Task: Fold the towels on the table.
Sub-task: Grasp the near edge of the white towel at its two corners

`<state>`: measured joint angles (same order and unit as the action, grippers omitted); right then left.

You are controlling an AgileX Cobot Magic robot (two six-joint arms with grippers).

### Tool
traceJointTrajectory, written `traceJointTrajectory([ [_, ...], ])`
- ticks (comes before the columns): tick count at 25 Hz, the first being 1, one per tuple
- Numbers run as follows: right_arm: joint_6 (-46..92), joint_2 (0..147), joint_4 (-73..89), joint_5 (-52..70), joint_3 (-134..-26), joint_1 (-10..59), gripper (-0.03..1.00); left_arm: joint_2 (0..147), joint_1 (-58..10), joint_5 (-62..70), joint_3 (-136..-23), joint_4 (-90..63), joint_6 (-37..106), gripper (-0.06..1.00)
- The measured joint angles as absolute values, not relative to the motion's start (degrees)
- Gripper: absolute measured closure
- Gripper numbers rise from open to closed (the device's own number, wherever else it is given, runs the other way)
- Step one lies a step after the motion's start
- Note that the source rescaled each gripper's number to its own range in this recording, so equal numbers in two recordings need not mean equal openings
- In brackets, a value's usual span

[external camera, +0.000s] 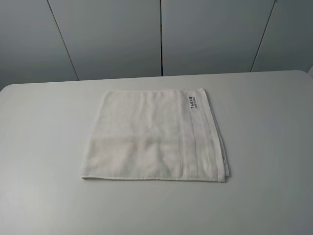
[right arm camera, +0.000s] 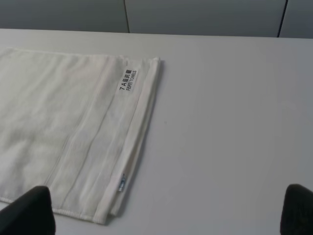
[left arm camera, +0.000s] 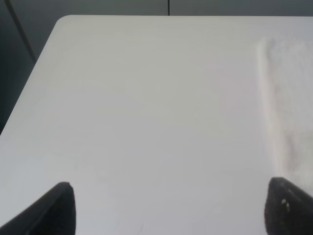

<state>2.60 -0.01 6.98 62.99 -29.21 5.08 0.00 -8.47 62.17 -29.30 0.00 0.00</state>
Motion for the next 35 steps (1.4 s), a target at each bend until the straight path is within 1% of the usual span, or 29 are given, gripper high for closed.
traceJointTrajectory([
  [35,2.6,0.0,7.0,63.0,-29.2,5.1,-0.03,0.0,-8.5,62.2,-29.3,0.0,0.0,-0.04],
])
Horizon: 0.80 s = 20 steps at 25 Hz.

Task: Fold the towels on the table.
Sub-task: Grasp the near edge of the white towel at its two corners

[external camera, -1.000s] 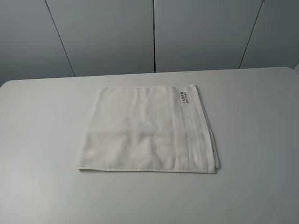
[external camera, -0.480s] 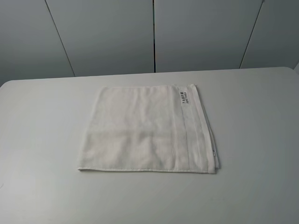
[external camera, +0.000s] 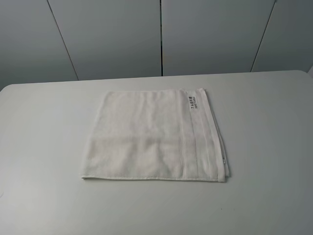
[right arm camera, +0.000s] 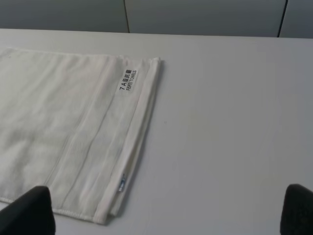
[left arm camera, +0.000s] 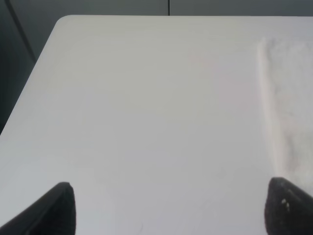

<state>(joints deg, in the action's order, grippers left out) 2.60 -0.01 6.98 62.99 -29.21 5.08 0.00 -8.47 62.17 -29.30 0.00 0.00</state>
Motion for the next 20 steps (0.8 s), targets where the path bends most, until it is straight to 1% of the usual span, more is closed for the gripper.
traceJointTrajectory([
  [9,2.6,0.0,7.1,62.9,-29.2,5.1,-0.03,0.0,-8.5,62.2,-29.3,0.0,0.0,-0.04],
  [14,2.6,0.0,10.0,62.6,-29.2,5.1,-0.03,0.0,-8.5,62.2,-29.3,0.0,0.0,-0.04],
  [20,0.0,0.0,9.2,62.2,-29.2,5.1,-0.03,0.0,-8.5,62.2,-29.3,-0.9,0.0,-0.04],
])
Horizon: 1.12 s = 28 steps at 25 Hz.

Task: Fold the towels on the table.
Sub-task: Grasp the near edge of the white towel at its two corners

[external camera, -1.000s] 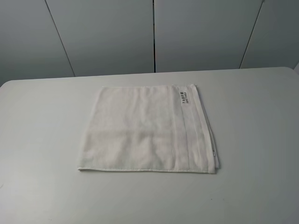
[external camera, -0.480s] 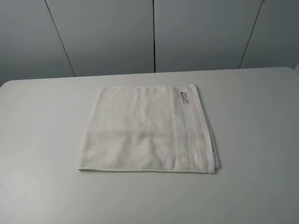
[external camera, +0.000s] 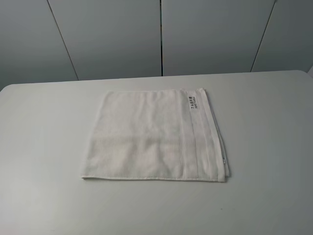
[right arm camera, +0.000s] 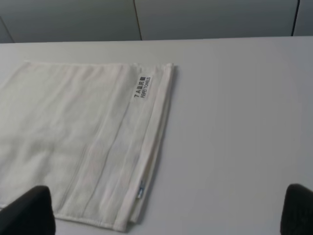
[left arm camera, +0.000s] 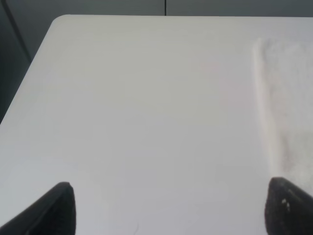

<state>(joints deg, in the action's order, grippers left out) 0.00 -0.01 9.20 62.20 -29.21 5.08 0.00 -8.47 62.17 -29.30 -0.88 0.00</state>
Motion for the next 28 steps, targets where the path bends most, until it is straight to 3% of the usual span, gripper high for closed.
traceJointTrajectory([
  [11,0.4,0.4,9.2,62.8,-29.3,5.1,-0.03,0.0,-8.5,61.6,-29.7,-3.7,0.0,-0.04],
  [16,5.8,8.7,9.9,63.1,-32.9,5.1,-0.03,1.9,-8.5,59.7,-33.0,-4.2,1.2,-0.04],
  [28,24.1,34.2,20.5,53.1,-38.5,5.1,-0.03,32.0,-8.5,50.3,-36.0,-7.7,17.4,-0.04],
])
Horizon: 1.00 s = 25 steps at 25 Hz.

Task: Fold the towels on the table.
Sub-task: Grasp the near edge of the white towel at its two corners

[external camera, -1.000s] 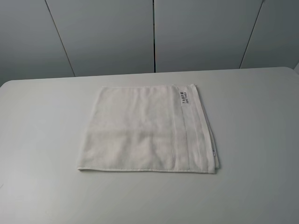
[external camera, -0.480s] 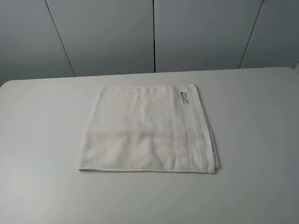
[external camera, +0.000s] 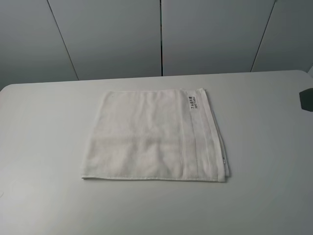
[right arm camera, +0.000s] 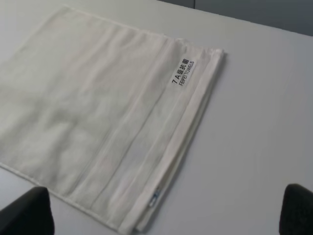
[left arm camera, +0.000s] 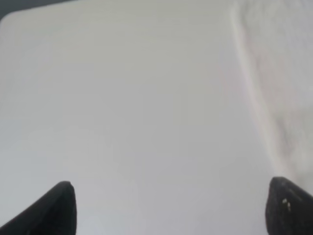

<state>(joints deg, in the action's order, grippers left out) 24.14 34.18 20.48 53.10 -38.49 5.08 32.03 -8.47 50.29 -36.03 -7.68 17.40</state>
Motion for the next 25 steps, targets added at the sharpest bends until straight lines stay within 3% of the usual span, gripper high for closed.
traceJointTrajectory([
  [9,36.4,49.8,22.2,49.4,-38.9,6.9,-0.03,56.2,-9.9,48.4,-44.1,-19.7,35.9,-0.04],
  [25,39.4,75.9,15.7,48.4,-43.2,23.4,-0.03,82.1,-31.2,46.6,-51.2,-8.5,40.5,-0.04],
])
